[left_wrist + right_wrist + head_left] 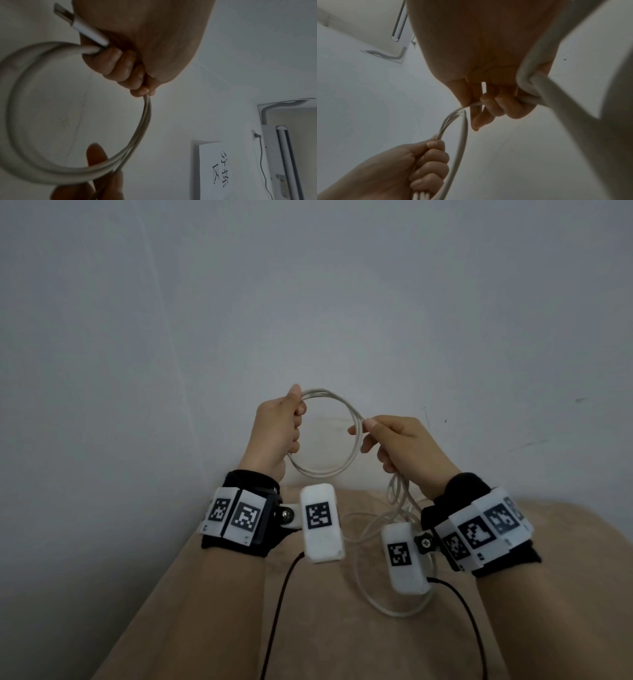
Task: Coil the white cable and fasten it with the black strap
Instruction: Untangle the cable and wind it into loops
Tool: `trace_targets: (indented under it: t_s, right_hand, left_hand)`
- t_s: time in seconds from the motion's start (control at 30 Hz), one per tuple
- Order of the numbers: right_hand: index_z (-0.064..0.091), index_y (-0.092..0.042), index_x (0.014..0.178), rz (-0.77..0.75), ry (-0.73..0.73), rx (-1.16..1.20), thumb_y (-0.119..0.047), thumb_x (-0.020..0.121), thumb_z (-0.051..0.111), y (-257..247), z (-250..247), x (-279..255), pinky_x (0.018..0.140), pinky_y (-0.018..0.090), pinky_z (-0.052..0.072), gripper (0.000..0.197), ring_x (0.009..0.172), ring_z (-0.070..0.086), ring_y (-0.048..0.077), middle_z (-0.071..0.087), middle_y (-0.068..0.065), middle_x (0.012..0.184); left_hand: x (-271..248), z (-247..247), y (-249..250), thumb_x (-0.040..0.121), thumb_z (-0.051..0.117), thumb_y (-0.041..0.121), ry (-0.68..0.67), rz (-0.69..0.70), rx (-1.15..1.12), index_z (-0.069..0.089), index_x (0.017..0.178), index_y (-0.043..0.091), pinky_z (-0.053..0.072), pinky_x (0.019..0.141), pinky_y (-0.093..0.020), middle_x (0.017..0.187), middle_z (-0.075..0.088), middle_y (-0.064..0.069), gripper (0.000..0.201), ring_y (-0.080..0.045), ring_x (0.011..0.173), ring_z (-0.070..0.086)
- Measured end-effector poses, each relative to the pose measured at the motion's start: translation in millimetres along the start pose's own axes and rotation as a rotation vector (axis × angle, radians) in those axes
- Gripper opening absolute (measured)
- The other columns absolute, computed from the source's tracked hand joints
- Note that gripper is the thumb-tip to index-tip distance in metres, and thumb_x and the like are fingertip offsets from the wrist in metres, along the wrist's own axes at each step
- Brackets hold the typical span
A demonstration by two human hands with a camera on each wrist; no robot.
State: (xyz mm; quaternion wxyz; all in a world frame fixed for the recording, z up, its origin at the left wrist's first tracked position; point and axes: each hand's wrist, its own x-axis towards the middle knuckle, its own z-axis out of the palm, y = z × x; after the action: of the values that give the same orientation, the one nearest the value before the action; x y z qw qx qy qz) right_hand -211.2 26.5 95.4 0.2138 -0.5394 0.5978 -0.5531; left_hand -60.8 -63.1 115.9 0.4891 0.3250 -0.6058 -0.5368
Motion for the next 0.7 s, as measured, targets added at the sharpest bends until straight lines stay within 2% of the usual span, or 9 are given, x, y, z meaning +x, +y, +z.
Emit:
trace_targets:
  t_s: [0.1, 0.17, 0.3, 0.43, 0.53, 0.63, 0.7]
  right_hand:
    - [0.07, -0.01, 0.098, -0.011, -0.016, 0.026, -0.018, 0.101, 0.038, -2, 2, 2, 0.05, 0.013, 0.038, 0.033, 0.049, 0.044, 0.006, 0.066, 0.0, 0.078]
    - [0.069, -0.008, 0.099, -0.003, -0.013, 0.067, -0.016, 0.101, 0.038, -2, 2, 2, 0.054, 0.016, 0.038, 0.032, 0.052, 0.046, 0.006, 0.069, 0.001, 0.081]
    - [0.066, -0.007, 0.088, 0.008, 0.008, 0.165, -0.013, 0.101, 0.036, -4, 2, 2, 0.053, 0.018, 0.034, 0.033, 0.05, 0.043, 0.007, 0.069, 0.003, 0.076]
    - [0.06, -0.011, 0.079, -0.008, 0.036, 0.182, -0.012, 0.102, 0.033, -2, 2, 3, 0.048, 0.01, 0.034, 0.035, 0.044, 0.044, -0.003, 0.059, 0.0, 0.067]
    - [0.058, -0.013, 0.077, -0.02, 0.043, 0.118, -0.012, 0.102, 0.033, 0, 2, 4, 0.048, 0.007, 0.033, 0.035, 0.044, 0.045, -0.005, 0.055, -0.002, 0.066]
    - [0.059, -0.015, 0.074, -0.035, 0.056, 0.013, -0.013, 0.101, 0.035, 3, 4, 6, 0.055, 0.014, 0.035, 0.036, 0.048, 0.045, -0.003, 0.056, -0.003, 0.065]
    - [0.059, -0.016, 0.074, -0.037, 0.05, -0.07, -0.014, 0.1, 0.036, 4, 5, 6, 0.06, 0.02, 0.036, 0.035, 0.055, 0.046, 0.003, 0.057, -0.004, 0.065]
  left_hand:
    - [-1, 5, 0, 0.101, 0.041, 0.035, 0.014, 0.005, -0.059, 0.043, 0.065, 0.016, 0.018, 0.033, -0.015, 0.039, 0.029, 0.015, 0.04, -0.002, 0.033, 0.02]
    - [-2, 9, 0, 0.101, 0.041, 0.035, 0.011, 0.001, -0.099, 0.043, 0.066, 0.017, 0.017, 0.034, -0.015, 0.041, 0.029, 0.014, 0.039, -0.003, 0.034, 0.02]
    - [-2, 12, -1, 0.101, 0.041, 0.036, -0.018, -0.025, -0.147, 0.042, 0.067, 0.017, 0.018, 0.036, -0.016, 0.043, 0.029, 0.012, 0.039, -0.004, 0.035, 0.02]
    - [-1, 10, -5, 0.101, 0.04, 0.037, -0.083, -0.079, -0.144, 0.043, 0.068, 0.017, 0.03, 0.043, -0.019, 0.043, 0.03, 0.012, 0.039, -0.006, 0.038, 0.027]
    - [0, 9, -7, 0.103, 0.038, 0.032, -0.103, -0.122, -0.108, 0.046, 0.069, 0.015, 0.037, 0.049, -0.023, 0.044, 0.037, 0.009, 0.039, -0.009, 0.039, 0.035]
    - [-1, 5, -8, 0.102, 0.037, 0.022, -0.083, -0.133, -0.059, 0.056, 0.073, 0.008, 0.045, 0.054, -0.025, 0.055, 0.047, 0.0, 0.037, -0.015, 0.048, 0.045]
    - [-1, 4, -8, 0.101, 0.04, 0.02, -0.09, -0.101, 0.016, 0.061, 0.079, 0.005, 0.047, 0.057, -0.024, 0.062, 0.052, -0.004, 0.034, -0.016, 0.052, 0.048]
